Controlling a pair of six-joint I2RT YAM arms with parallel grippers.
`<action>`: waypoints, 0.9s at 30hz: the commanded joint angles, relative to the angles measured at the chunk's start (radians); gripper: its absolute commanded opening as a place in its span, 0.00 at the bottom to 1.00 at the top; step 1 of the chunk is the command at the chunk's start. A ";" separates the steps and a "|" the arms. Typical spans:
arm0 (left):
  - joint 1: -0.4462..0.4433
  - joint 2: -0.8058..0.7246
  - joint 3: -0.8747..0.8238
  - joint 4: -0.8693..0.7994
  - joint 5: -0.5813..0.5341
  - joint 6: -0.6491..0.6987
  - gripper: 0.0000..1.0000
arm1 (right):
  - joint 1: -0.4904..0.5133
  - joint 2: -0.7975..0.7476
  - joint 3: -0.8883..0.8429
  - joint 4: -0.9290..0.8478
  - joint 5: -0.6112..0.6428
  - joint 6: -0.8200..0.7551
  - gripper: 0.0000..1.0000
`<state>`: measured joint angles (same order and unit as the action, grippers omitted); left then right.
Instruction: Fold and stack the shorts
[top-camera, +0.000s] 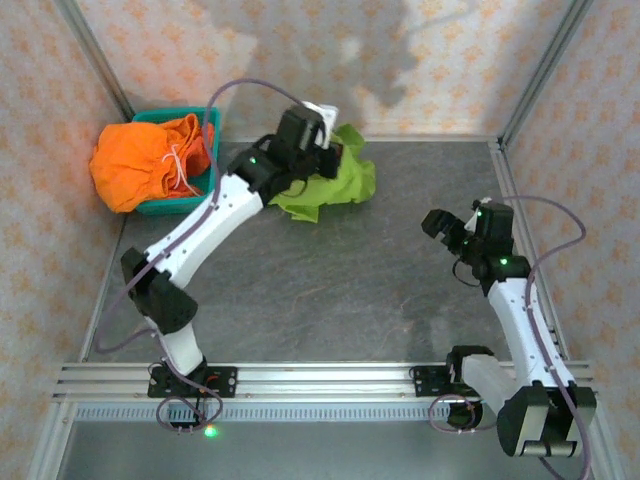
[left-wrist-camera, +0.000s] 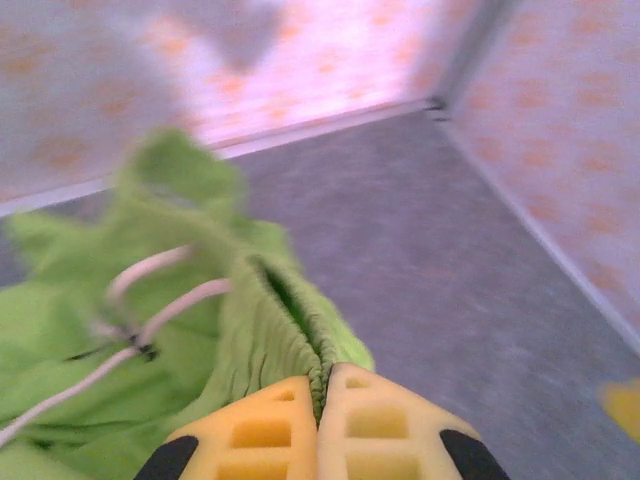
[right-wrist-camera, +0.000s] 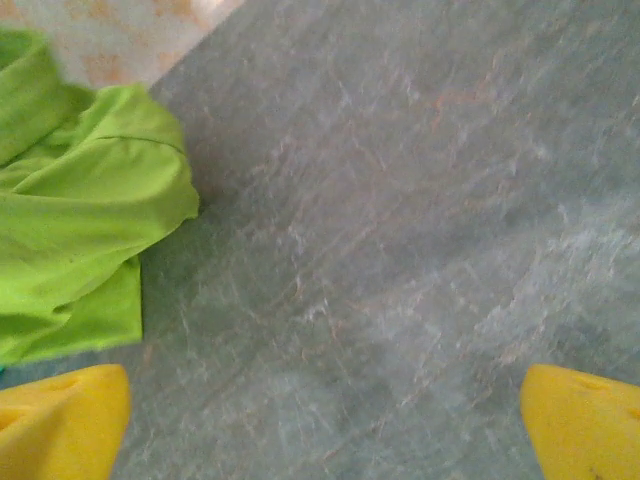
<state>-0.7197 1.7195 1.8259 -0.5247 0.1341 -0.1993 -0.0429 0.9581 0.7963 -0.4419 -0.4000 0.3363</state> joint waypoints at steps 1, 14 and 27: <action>-0.122 0.013 -0.194 0.131 0.042 0.043 0.02 | -0.025 0.016 0.048 -0.069 0.073 -0.020 1.00; -0.192 -0.071 -0.389 0.306 -0.010 -0.038 0.93 | -0.064 0.033 0.041 -0.025 -0.079 -0.010 1.00; 0.234 -0.575 -0.947 0.372 -0.014 -0.278 1.00 | 0.464 0.402 0.383 -0.073 0.258 -0.211 1.00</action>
<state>-0.5301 1.1976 0.9592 -0.1513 0.1455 -0.3943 0.3489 1.2915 1.0946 -0.4824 -0.2783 0.1963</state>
